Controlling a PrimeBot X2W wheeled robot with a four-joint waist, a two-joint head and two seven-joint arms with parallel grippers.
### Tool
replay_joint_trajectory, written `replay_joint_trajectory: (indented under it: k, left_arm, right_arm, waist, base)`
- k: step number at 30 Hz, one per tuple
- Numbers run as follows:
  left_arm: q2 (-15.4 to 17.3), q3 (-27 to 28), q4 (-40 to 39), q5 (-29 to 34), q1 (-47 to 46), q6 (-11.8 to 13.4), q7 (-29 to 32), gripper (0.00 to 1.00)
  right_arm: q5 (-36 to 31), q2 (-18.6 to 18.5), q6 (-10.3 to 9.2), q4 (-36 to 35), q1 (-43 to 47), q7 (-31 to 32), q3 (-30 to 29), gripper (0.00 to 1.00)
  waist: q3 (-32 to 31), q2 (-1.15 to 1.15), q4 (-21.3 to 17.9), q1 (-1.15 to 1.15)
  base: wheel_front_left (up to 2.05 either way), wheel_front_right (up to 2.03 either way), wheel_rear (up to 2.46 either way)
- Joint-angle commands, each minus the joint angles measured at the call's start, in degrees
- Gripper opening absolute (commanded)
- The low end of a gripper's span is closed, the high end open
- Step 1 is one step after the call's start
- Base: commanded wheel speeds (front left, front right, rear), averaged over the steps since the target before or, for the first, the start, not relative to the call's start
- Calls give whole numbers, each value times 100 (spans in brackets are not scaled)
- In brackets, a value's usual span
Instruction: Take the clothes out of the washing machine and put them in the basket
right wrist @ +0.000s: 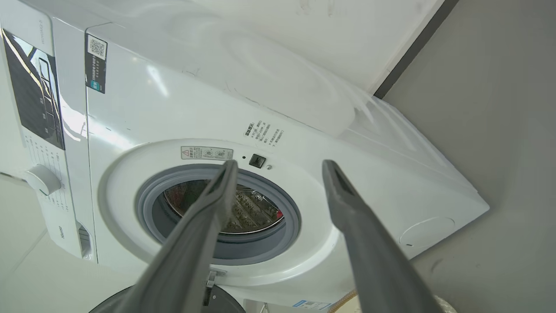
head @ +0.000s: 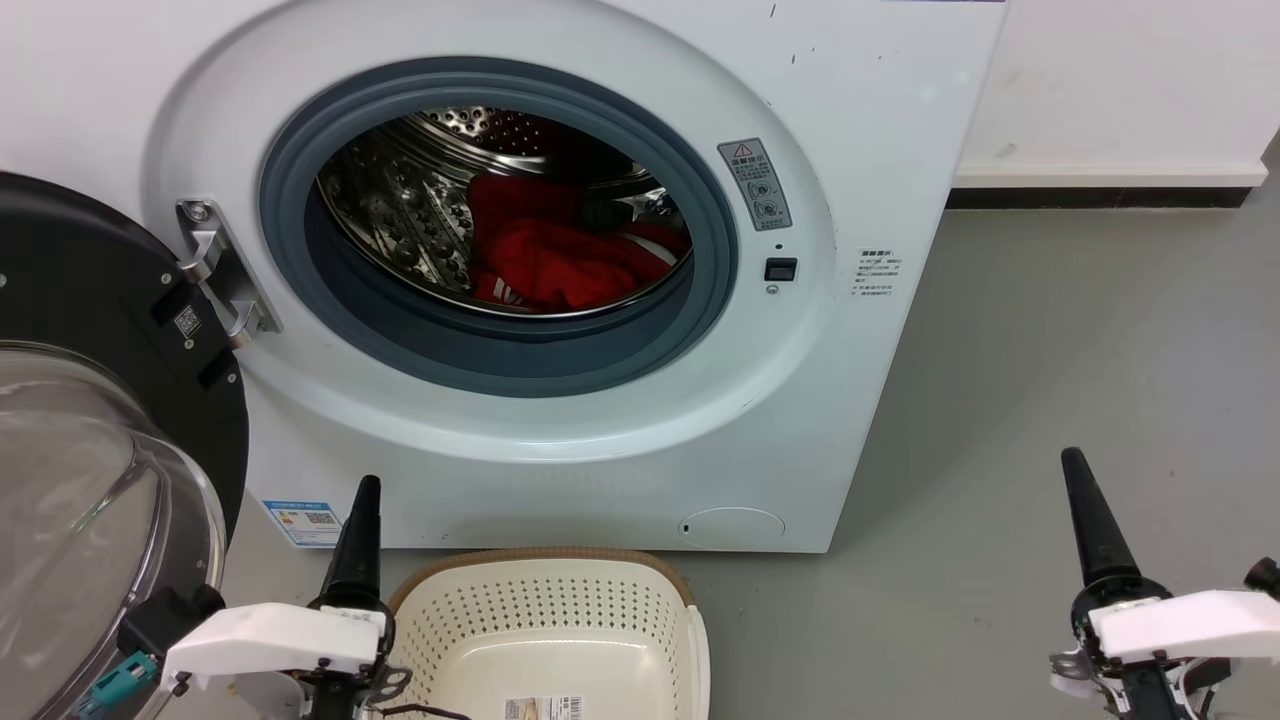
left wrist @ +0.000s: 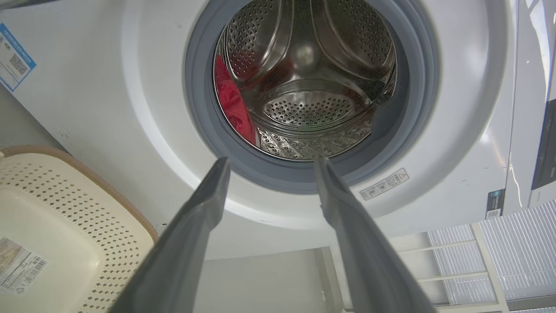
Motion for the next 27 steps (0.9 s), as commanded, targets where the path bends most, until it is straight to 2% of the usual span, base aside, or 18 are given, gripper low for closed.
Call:
replay_joint_trajectory:
  k: [1, 13, 27]
  left_arm:
    - [16, -46, -146, 329, -39, 50, -66, 100]
    - [133, -366, -303, 1684, 70, 438, -326, 100]
    - [246, -646, -524, 2701, 186, 738, -591, 100]
  right_arm:
    - [-354, -27, 0, -180, -20, -70, 48, 100]
    - [-1925, -28, 1, -503, 158, -332, 226, 100]
    - [-3114, -28, 1, -769, 326, -603, 317, 100]
  waist:
    - [-4, 0, -2, 0]
    - [-16, 0, -13, 0]
    - [-21, 0, -32, 0]
  base:
    - [0, 0, 0]
    - [0, 0, 0]
    - [0, 0, 0]
